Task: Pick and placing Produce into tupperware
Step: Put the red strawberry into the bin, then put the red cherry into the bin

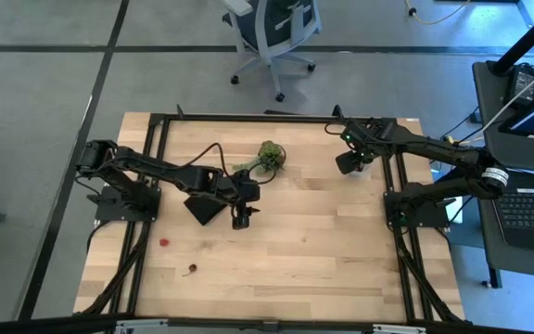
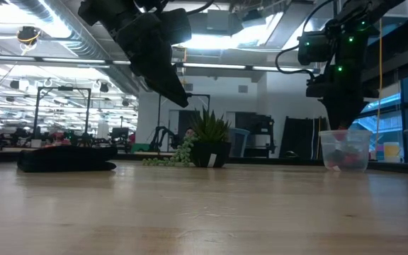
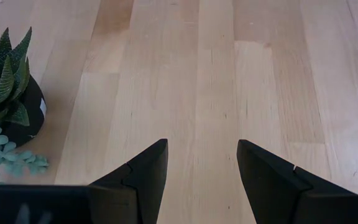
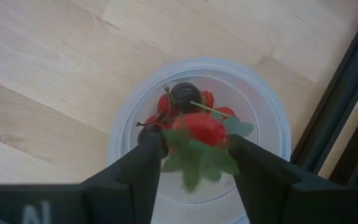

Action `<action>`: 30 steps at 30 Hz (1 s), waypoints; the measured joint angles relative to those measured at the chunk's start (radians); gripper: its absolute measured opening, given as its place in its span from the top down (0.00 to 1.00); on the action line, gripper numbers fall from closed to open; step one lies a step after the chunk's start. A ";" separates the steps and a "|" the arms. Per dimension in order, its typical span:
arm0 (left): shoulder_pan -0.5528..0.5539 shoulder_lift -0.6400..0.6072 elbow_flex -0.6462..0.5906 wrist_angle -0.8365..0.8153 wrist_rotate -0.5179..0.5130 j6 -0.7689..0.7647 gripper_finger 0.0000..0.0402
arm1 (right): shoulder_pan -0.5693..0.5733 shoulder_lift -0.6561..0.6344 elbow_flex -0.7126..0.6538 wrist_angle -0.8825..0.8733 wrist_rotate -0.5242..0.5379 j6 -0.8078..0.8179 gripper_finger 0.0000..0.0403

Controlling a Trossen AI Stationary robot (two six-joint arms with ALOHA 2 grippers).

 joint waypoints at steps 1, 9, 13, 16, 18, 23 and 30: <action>0.000 0.000 0.000 0.000 0.000 0.000 0.54 | 0.000 0.000 0.000 0.000 0.000 0.000 0.52; 0.000 0.000 0.000 0.000 0.000 -0.002 0.54 | 0.000 0.000 0.000 0.000 -0.008 0.024 0.22; 0.000 0.000 0.000 -0.004 0.000 0.001 0.54 | 0.000 0.000 0.000 0.003 -0.008 0.005 0.14; -0.003 -0.015 0.000 -0.056 0.000 0.001 0.54 | 0.001 -0.002 0.000 0.008 -0.008 -0.001 0.12; -0.004 -0.032 0.001 -0.094 0.000 0.001 0.54 | 0.014 -0.004 0.000 0.034 -0.007 -0.002 0.12; -0.028 -0.062 0.001 -0.134 -0.002 -0.024 0.54 | 0.103 -0.005 0.000 0.257 -0.008 -0.094 0.12; -0.083 -0.097 0.001 -0.172 -0.118 -0.053 0.54 | 0.267 -0.006 0.000 0.617 -0.009 -0.232 0.12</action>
